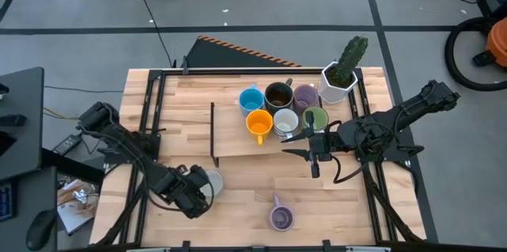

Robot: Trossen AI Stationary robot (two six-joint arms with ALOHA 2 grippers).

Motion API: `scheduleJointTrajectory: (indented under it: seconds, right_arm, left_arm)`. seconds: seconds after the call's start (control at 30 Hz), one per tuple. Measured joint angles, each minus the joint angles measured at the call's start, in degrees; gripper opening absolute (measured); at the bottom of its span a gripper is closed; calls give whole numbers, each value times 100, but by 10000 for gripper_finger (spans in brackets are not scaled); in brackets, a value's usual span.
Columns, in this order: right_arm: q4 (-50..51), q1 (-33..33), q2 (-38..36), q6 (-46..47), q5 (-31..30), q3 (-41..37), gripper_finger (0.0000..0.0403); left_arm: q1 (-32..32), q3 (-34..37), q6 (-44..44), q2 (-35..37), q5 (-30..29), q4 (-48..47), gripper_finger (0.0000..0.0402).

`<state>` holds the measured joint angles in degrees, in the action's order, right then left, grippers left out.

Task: Place coffee mugs
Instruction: Put the light blue mug on the shelf

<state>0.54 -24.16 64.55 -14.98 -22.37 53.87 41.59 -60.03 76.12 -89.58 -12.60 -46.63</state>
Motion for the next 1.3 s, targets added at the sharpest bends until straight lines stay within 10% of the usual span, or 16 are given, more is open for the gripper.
scheduleJointTrajectory:
  seconds: [0.57, 1.3]
  right_arm:
    - [405, -9, 0, 60, -28, 0, 113]
    - [713, -159, -308, 116, -366, 0, 113]
  left_arm:
    - [-368, -1, 864, 2, 536, 601, 63]
    - [-682, -1611, 402, -2, 429, -512, 62]
